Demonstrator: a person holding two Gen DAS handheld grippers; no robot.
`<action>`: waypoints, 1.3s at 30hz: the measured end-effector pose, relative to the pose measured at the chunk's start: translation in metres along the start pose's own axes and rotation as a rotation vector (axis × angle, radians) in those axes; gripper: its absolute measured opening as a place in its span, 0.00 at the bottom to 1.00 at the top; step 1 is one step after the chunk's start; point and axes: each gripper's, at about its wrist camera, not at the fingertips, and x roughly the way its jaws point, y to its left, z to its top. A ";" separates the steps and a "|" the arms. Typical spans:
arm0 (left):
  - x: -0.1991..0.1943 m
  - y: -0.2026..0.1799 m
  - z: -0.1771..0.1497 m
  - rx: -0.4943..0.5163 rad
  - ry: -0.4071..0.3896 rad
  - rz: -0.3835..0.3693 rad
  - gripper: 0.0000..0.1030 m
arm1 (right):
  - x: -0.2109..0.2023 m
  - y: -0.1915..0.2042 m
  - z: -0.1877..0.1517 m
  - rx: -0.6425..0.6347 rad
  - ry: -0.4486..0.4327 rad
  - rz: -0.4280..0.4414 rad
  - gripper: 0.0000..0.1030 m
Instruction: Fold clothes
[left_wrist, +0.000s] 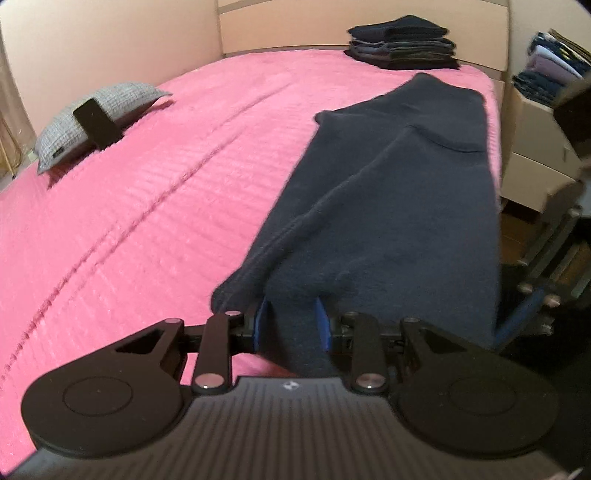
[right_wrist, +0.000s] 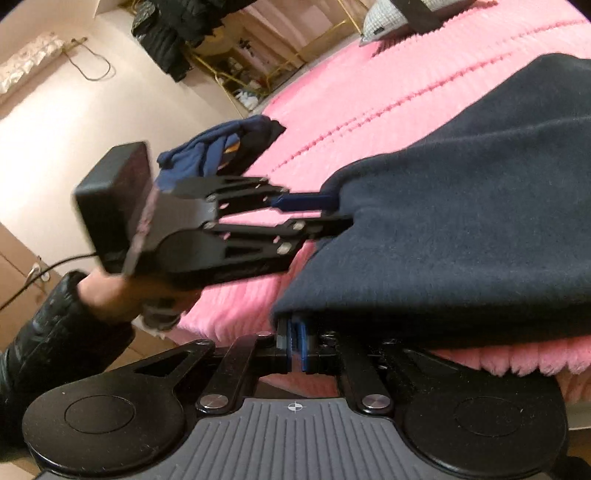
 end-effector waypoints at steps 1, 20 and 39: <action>0.001 0.001 0.000 0.001 -0.001 -0.001 0.24 | 0.002 -0.003 -0.001 0.008 0.002 -0.006 0.00; -0.018 -0.005 0.001 -0.033 -0.033 0.044 0.22 | -0.029 0.006 -0.001 -0.110 -0.015 -0.053 0.00; -0.037 0.020 -0.008 -0.202 -0.092 0.114 0.24 | -0.051 0.038 -0.031 -0.637 -0.101 -0.391 0.91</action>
